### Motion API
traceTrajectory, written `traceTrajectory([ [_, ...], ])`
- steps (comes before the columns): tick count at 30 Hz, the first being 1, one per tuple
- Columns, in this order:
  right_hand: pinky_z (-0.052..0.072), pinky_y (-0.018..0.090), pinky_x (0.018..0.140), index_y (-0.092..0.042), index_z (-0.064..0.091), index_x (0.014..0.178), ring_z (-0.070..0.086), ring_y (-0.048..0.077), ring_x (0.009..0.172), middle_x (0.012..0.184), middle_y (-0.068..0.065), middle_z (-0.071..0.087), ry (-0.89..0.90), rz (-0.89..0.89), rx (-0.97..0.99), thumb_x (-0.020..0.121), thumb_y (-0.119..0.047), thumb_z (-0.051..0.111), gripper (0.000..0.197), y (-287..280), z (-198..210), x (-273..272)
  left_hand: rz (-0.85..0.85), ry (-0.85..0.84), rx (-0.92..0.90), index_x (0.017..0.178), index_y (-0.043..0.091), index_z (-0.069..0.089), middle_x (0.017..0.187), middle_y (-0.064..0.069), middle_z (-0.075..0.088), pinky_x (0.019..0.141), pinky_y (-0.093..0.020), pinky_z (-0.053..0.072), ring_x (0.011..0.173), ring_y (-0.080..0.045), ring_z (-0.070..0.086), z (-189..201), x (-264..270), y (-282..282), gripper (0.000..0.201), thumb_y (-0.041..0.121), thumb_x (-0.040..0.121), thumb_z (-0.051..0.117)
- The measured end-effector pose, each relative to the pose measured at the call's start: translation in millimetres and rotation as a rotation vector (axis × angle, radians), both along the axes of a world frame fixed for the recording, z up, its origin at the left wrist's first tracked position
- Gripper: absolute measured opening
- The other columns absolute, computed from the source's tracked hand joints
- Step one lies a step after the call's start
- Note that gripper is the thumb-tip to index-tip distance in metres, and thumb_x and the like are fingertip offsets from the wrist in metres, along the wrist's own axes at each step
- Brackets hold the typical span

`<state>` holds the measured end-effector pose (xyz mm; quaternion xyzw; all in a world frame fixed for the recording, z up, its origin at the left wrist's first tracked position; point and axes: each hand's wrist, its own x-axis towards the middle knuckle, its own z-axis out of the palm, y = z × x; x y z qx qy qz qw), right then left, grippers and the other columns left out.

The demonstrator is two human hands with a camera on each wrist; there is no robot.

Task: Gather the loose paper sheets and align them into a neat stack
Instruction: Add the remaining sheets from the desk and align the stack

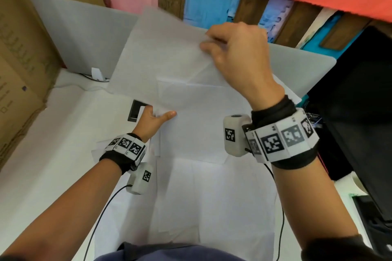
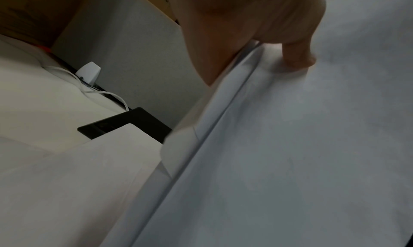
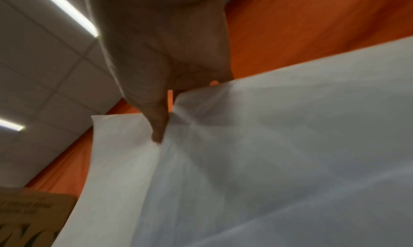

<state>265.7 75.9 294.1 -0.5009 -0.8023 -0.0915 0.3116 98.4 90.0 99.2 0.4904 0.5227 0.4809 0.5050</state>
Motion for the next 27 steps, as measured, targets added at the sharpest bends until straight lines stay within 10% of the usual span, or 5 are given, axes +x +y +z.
traceTrajectory([
  [7, 0.029, 0.018, 0.056, -0.027, 0.044, 0.066, 0.032, -0.004, 0.056, 0.056, -0.018, 0.038, 0.812, 0.007, 0.055, 0.086, -0.019, 0.053, 0.024, 0.9, -11.8, 74.8, -0.079, -0.03, 0.119, 0.096, 0.027, 0.057, 0.08, 0.031, 0.067, 0.073, -0.007, 0.048, 0.084, 0.011, 0.063, 0.6, -0.9, 1.4, 0.032, -0.003, 0.086, 0.057],
  [15, 0.043, 0.017, 0.071, -0.024, 0.057, 0.079, 0.051, -0.001, 0.071, 0.074, -0.017, 0.059, 1.267, -0.112, -0.03, 0.091, -0.01, 0.044, 0.023, -6.7, -89.9, 139.5, -0.074, -0.062, 0.136, 0.096, 0.027, 0.057, 0.081, 0.029, 0.068, 0.074, -0.011, 0.051, 0.082, 0.008, 0.065, -5.7, -0.9, 7.2, 0.032, -0.003, 0.086, 0.056],
  [21, 0.043, 0.022, 0.07, -0.025, 0.048, 0.071, 0.044, 0.001, 0.064, 0.071, -0.009, 0.044, 1.366, -0.205, -0.187, 0.095, -0.007, 0.036, 0.032, -16.3, -129.0, 131.7, -0.077, -0.066, 0.13, 0.099, 0.027, 0.058, 0.084, 0.027, 0.069, 0.077, -0.013, 0.051, 0.086, 0.006, 0.065, -8.4, -2.8, 10.4, 0.031, -0.001, 0.086, 0.058],
  [23, 0.049, 0.031, 0.088, -0.029, 0.051, 0.087, 0.058, 0.008, 0.083, 0.085, -0.004, 0.053, 1.43, -0.202, -0.228, 0.1, -0.023, 0.031, 0.025, -23.5, -143.6, 137.9, -0.078, -0.069, 0.121, 0.099, 0.027, 0.059, 0.085, 0.026, 0.07, 0.078, -0.014, 0.051, 0.087, 0.004, 0.065, -9.8, -3.4, 11.2, 0.03, 0.0, 0.086, 0.058],
  [27, 0.044, 0.035, 0.095, -0.026, 0.054, 0.114, 0.055, 0.017, 0.109, 0.109, -0.004, 0.064, 1.626, -0.025, -0.416, 0.074, -0.083, 0.018, 0.078, -33.6, -186.4, 145.1, -0.074, -0.068, 0.121, 0.1, 0.028, 0.059, 0.087, 0.026, 0.07, 0.08, -0.015, 0.052, 0.088, 0.004, 0.065, -10.4, -3.1, 12.0, 0.03, 0.001, 0.086, 0.058],
])
